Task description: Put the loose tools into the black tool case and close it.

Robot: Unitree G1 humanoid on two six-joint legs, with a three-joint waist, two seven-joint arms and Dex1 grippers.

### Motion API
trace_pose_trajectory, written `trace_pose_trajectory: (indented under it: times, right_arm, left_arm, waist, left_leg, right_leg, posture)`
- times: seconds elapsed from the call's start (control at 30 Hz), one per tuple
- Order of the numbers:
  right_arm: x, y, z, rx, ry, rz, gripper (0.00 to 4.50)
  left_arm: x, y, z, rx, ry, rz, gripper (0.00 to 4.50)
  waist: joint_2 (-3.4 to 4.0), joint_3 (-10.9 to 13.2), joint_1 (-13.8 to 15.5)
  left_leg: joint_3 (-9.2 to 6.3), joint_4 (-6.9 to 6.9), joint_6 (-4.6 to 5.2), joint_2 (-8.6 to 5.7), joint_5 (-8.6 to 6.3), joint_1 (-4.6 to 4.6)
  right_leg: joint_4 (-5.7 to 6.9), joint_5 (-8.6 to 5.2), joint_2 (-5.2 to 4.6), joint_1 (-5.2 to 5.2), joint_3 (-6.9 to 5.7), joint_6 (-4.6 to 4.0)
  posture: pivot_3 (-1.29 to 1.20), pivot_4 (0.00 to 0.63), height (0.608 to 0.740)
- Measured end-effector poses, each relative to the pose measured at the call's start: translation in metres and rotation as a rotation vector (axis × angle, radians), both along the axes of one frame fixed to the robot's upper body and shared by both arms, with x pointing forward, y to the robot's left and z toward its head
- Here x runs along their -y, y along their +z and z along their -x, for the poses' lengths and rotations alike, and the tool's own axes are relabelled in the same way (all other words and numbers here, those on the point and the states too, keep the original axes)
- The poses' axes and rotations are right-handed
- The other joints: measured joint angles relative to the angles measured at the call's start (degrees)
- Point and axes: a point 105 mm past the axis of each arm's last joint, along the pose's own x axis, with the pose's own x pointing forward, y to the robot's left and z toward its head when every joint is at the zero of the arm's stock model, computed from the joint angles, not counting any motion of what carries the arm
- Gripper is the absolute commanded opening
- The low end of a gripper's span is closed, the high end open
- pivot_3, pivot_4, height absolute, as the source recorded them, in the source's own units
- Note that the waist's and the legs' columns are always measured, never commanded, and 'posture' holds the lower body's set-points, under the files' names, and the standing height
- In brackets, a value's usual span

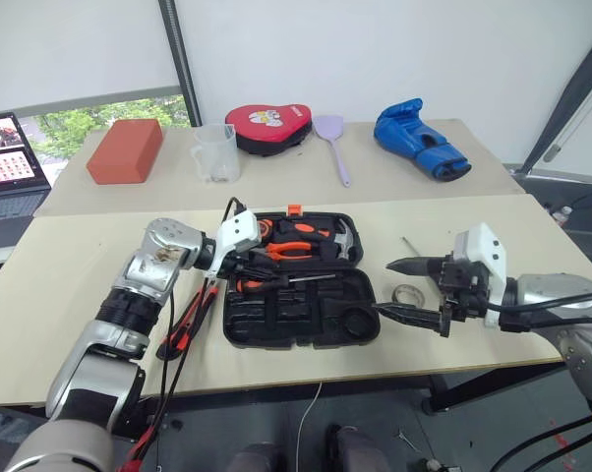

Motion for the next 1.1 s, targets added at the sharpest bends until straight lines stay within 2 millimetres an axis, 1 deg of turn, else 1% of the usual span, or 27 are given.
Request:
trace_pose_trajectory:
  times: [0.07, 0.23, 0.33, 0.43, 0.53, 0.6, 0.63, 0.67, 0.7, 0.73, 0.8, 0.87, 0.9, 0.93, 0.97, 1.03, 1.1]
  right_arm:
    - [0.0, 0.001, -0.001, 0.004, -0.003, -0.006, 4.5]
    - [0.0, 0.0, -0.003, 0.004, -0.018, -0.019, 4.5]
    - [0.0, 0.0, -0.004, 0.006, -0.029, -0.025, 4.5]
    - [0.004, -0.007, -0.004, -0.008, -0.058, -0.016, 4.5]
    - [0.013, -0.013, -0.005, -0.024, -0.113, -0.013, 4.5]
    - [0.025, -0.014, -0.005, -0.021, -0.173, -0.019, 4.5]
    - [0.031, -0.015, -0.005, -0.021, -0.202, -0.022, 4.5]
    - [0.037, -0.015, -0.004, -0.022, -0.232, -0.025, 4.5]
    - [0.044, -0.016, -0.003, -0.025, -0.263, -0.027, 4.5]
    - [0.058, -0.022, 0.0, -0.045, -0.32, -0.018, 4.5]
    - [0.088, -0.034, 0.001, -0.09, -0.449, 0.0, 4.5]
    - [0.106, -0.041, -0.001, -0.109, -0.539, 0.007, 4.5]
    - [0.111, -0.043, -0.002, -0.113, -0.563, 0.011, 4.5]
    - [0.119, -0.048, -0.005, -0.12, -0.61, 0.016, 4.5]
    - [0.122, -0.051, -0.005, -0.127, -0.627, 0.018, 4.5]
    - [0.129, -0.059, -0.01, -0.142, -0.67, 0.024, 4.5]
    - [0.128, -0.071, -0.018, -0.155, -0.687, 0.03, 4.5]
  left_arm:
    - [0.002, -0.005, -0.001, 0.009, -0.008, -0.02, 0.03]
    - [0.011, -0.009, -0.004, 0.104, -0.05, -0.107, 0.03]
    - [0.014, -0.01, -0.005, 0.131, -0.068, -0.123, 0.03]
    - [0.013, -0.008, -0.006, 0.135, -0.05, -0.103, 0.03]
    - [0.007, -0.006, -0.008, 0.117, 0.0, -0.034, 0.03]
    - [0.001, 0.001, -0.007, 0.102, 0.048, 0.043, 0.03]
    - [-0.002, 0.009, -0.005, 0.093, 0.064, 0.08, 0.03]
    - [-0.005, 0.017, -0.004, 0.089, 0.076, 0.106, 0.53]
    - [-0.007, 0.026, 0.0, 0.054, 0.08, 0.148, 0.74]
    - [-0.014, 0.04, 0.01, -0.006, 0.079, 0.215, 1.12]
    - [-0.031, 0.068, 0.025, -0.058, 0.092, 0.308, 1.91]
    - [-0.034, 0.083, 0.04, -0.079, 0.066, 0.353, 2.63]
    - [-0.032, 0.084, 0.047, -0.092, 0.041, 0.356, 3.04]
    - [-0.026, 0.079, 0.059, -0.125, -0.004, 0.357, 3.39]
    - [-0.025, 0.076, 0.062, -0.141, -0.013, 0.356, 3.68]
    - [-0.022, 0.07, 0.068, -0.171, -0.028, 0.35, 4.42]
    - [-0.017, 0.067, 0.072, -0.163, -0.05, 0.328, 4.47]
  waist:
    - [0.0, 0.0, 0.0]
    - [0.0, -0.11, 0.52]
    - [0.01, -0.13, 0.77]
    - [0.0, -0.14, 0.89]
    - [0.0, -0.14, 0.72]
    - [0.0, -0.14, 0.59]
    - [0.0, -0.13, 0.55]
    - [0.0, -0.14, 0.54]
    - [0.0, -0.13, 0.53]
    - [0.0, -0.13, 0.46]
    - [0.01, -0.14, 0.21]
    - [0.05, -0.16, -0.01]
    - [0.05, -0.16, -0.08]
    - [0.05, -0.16, -0.12]
    - [0.05, -0.16, -0.1]
    - [0.04, -0.15, -0.14]
    - [0.04, -0.15, -0.17]
  left_leg:
    - [0.0, 0.0, 0.0, 0.0, 0.0, -0.01]
    - [0.0, 0.04, 0.0, -0.01, 0.0, 0.02]
    - [0.0, 0.12, 0.01, -0.01, -0.01, 0.05]
    - [0.0, 0.17, 0.01, 0.0, -0.01, 0.08]
    - [0.01, 0.17, 0.02, 0.0, -0.01, 0.02]
    - [0.0, 0.17, 0.02, 0.01, 0.0, -0.07]
    - [0.0, 0.18, 0.02, 0.01, -0.01, -0.09]
    - [0.0, 0.18, 0.02, 0.0, 0.0, -0.11]
    - [0.0, 0.18, 0.02, 0.0, -0.01, -0.15]
    - [-0.02, 0.16, 0.03, 0.0, -0.01, -0.19]
    - [-0.01, 0.15, 0.05, -0.02, -0.02, -0.15]
    - [0.02, 0.15, 0.03, -0.05, -0.03, -0.01]
    - [0.03, 0.13, 0.02, -0.05, -0.03, 0.09]
    - [0.05, 0.01, -0.07, -0.03, -0.04, 0.35]
    - [0.06, -0.04, -0.11, -0.03, -0.04, 0.48]
    - [0.06, -0.17, -0.4, 0.0, -0.2, 0.68]
    - [0.06, -0.18, -0.44, 0.01, -0.19, 0.7]
  right_leg:
    - [0.0, 0.0, 0.0, 0.0, 0.0, 0.0]
    - [-0.01, 0.02, -0.03, 0.07, 0.02, 0.04]
    - [0.0, 0.04, -0.03, 0.13, 0.03, 0.07]
    - [0.02, 0.06, -0.01, 0.17, 0.03, 0.09]
    - [0.04, 0.06, 0.01, 0.06, 0.05, 0.09]
    - [0.07, 0.06, 0.03, -0.05, 0.05, 0.08]
    - [0.07, 0.07, 0.04, -0.07, 0.04, 0.07]
    - [0.06, 0.07, 0.03, -0.08, 0.03, 0.07]
    - [0.05, 0.07, 0.03, -0.09, 0.04, 0.07]
    - [0.08, 0.07, 0.04, -0.12, 0.02, 0.07]
    - [0.06, 0.07, 0.05, -0.12, 0.03, 0.07]
    - [0.02, 0.06, 0.04, -0.01, 0.06, 0.08]
    - [0.01, 0.06, 0.03, 0.07, 0.1, 0.08]
    - [-0.01, 0.06, 0.04, 0.29, 0.15, 0.07]
    - [0.0, 0.05, 0.04, 0.38, 0.17, 0.07]
    - [-0.03, 0.04, 0.07, 0.59, 0.22, 0.08]
    - [-0.01, 0.04, 0.08, 0.6, 0.26, 0.08]
  posture:
    - [0.0, 0.15, 0.74]
    - [0.0, 0.15, 0.74]
    - [0.0, 0.15, 0.74]
    - [0.0, 0.15, 0.74]
    - [0.0, 0.15, 0.74]
    - [0.0, 0.15, 0.74]
    - [0.0, 0.15, 0.74]
    - [0.0, 0.15, 0.74]
    - [0.0, 0.15, 0.74]
    - [0.0, 0.15, 0.74]
    - [0.0, 0.15, 0.74]
    - [0.0, 0.15, 0.74]
    - [0.0, 0.15, 0.74]
    - [0.0, 0.15, 0.74]
    - [0.0, 0.15, 0.74]
    - [0.0, 0.15, 0.74]
    - [0.0, 0.15, 0.74]
